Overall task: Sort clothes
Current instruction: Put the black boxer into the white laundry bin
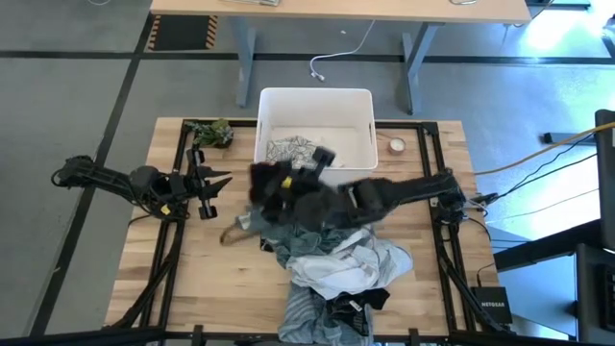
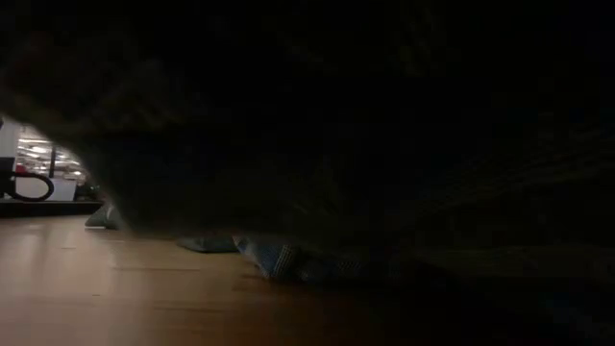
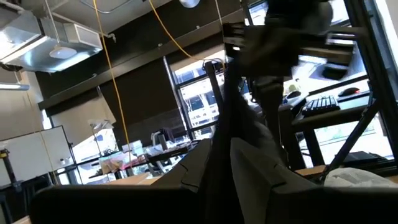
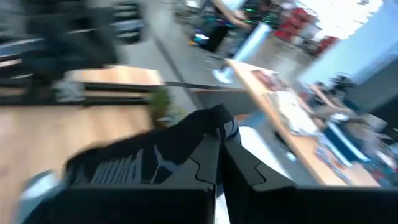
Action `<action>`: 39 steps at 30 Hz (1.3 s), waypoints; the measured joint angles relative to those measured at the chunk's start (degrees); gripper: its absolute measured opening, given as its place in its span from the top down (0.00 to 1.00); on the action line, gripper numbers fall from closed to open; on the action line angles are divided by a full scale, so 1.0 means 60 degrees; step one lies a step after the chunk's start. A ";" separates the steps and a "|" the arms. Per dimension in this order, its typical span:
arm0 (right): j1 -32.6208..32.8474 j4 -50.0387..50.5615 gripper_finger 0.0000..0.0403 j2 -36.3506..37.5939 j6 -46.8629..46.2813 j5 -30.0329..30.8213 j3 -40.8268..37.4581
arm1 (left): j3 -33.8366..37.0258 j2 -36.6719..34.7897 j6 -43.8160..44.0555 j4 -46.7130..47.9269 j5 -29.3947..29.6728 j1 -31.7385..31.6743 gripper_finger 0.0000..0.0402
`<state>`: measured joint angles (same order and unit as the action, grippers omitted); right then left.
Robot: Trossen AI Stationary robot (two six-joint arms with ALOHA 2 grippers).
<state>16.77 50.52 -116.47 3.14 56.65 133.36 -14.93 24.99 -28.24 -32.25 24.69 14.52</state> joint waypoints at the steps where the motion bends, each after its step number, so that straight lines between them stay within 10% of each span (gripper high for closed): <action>1: -0.0139 -0.0017 0.96 0.0102 0.0030 0.0171 0.0000 | 0.0001 0.0003 -0.0017 0.0006 0.0000 0.0000 0.86; 22: -0.2830 -0.5177 0.95 0.1221 0.4229 0.0882 -0.0004 | -0.0002 0.0002 -0.0059 0.0024 0.0000 0.0000 0.86; 28: -0.2950 -0.4745 0.93 0.1222 0.3180 0.1285 -0.0004 | -0.0002 0.0001 -0.0056 0.0026 0.0000 0.0000 0.86; 39: -0.1850 -0.1163 0.50 0.1217 0.0709 0.1609 -0.0004 | -0.0002 0.0004 -0.0049 0.0066 0.0000 0.0000 0.86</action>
<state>5.67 43.54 -109.16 7.39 66.30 133.34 -14.94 25.02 -28.54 -31.86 24.69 14.52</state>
